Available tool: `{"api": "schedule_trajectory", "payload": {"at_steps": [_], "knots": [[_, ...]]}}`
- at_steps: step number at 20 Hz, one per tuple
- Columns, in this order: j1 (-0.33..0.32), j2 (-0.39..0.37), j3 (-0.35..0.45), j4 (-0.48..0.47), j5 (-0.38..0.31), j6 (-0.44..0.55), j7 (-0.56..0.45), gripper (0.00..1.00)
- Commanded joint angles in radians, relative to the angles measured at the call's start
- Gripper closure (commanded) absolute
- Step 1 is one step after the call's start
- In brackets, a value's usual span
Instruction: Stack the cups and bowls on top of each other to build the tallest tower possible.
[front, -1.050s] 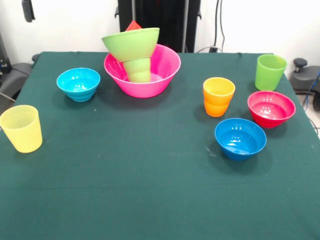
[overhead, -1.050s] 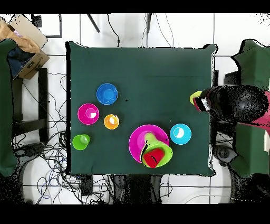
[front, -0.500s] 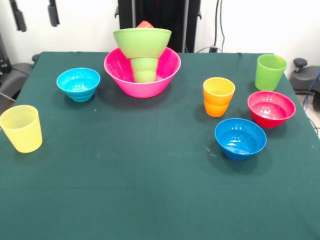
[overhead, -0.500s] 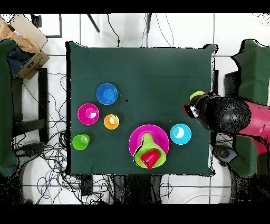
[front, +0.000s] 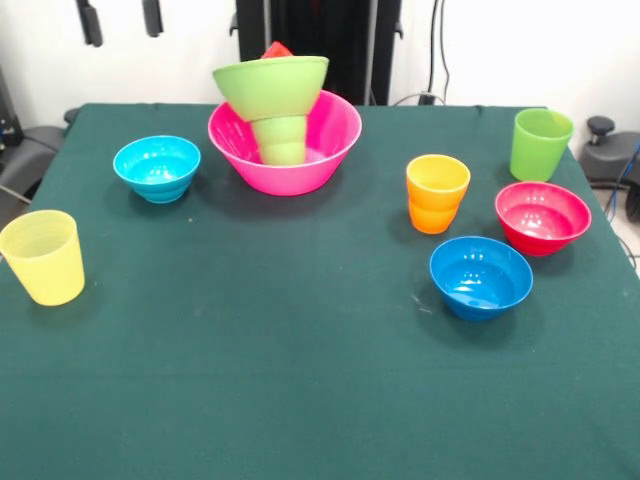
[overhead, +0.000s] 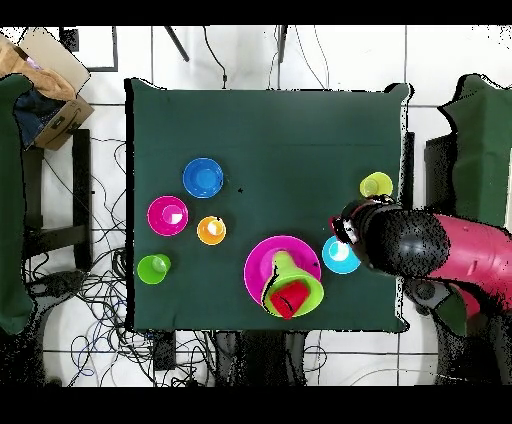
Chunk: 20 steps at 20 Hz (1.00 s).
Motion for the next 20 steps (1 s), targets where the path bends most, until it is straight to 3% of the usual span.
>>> {"api": "schedule_trajectory", "payload": {"at_steps": [1, 10, 20], "knots": [[0.054, -0.033, -0.037, 0.166, -0.020, -0.084, 0.135, 0.00], [0.118, -0.042, -0.106, 0.256, -0.071, -0.208, 0.212, 0.00], [0.187, -0.002, -0.197, 0.270, -0.094, -0.302, 0.220, 0.00]]}}
